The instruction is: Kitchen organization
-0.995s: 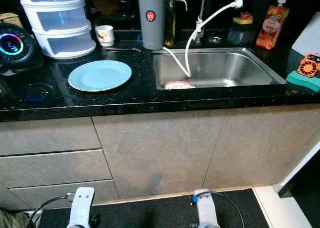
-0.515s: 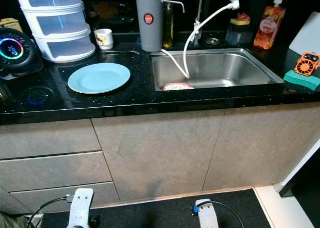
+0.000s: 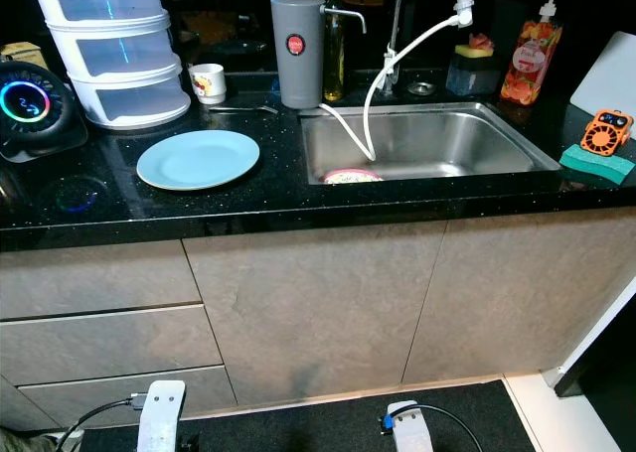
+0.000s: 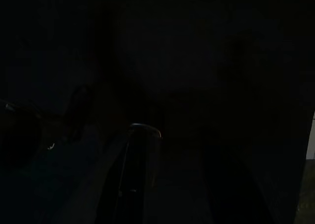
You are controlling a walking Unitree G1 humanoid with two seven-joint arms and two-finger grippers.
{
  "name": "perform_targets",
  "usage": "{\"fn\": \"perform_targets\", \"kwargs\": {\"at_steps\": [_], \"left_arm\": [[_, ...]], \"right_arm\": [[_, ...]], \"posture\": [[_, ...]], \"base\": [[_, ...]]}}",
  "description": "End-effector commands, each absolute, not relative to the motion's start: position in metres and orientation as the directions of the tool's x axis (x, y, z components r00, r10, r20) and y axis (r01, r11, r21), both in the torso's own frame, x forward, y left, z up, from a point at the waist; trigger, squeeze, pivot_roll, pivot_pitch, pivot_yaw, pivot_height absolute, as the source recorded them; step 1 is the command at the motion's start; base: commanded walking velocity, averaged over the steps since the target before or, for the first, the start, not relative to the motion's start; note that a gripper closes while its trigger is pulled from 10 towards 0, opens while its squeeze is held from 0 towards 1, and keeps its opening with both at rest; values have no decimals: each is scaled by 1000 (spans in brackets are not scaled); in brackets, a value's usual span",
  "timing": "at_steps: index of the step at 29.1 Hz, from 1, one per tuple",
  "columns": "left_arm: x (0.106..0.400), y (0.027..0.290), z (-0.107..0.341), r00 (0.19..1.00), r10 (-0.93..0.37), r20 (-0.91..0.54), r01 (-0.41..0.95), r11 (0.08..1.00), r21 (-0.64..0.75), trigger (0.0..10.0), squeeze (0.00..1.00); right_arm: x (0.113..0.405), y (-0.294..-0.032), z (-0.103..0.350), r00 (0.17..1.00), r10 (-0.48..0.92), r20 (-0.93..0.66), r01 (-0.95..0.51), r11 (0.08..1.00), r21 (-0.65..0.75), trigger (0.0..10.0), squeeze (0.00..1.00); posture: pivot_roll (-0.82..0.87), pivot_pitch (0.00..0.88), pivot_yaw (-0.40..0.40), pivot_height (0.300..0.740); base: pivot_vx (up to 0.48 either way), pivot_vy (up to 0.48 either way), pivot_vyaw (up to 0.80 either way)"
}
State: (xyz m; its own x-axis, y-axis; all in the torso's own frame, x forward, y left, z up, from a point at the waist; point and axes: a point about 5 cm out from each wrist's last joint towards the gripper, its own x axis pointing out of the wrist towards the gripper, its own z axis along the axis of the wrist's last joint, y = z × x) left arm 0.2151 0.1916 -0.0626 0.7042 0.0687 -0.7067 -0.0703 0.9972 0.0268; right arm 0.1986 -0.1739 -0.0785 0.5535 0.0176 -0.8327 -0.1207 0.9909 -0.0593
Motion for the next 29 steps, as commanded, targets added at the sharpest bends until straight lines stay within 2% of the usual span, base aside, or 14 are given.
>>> {"fn": "perform_targets", "kwargs": {"at_steps": [1, 29], "left_arm": [[208, 191, -67, 684, 72, -726, -75, 997, 28, 10000, 0], [202, 188, -71, 681, 48, -731, -38, 999, 30, 10000, 0]], "right_arm": [[191, -173, -83, 529, 14, -849, -129, 990, -64, 10000, 0], [189, -170, -84, 525, 22, -851, -165, 983, -77, 10000, 0]], "posture": [[45, 21, -13, 740], [57, 1, -33, 740]], "base": [[0, 0, 0], [0, 0, 0]]}}
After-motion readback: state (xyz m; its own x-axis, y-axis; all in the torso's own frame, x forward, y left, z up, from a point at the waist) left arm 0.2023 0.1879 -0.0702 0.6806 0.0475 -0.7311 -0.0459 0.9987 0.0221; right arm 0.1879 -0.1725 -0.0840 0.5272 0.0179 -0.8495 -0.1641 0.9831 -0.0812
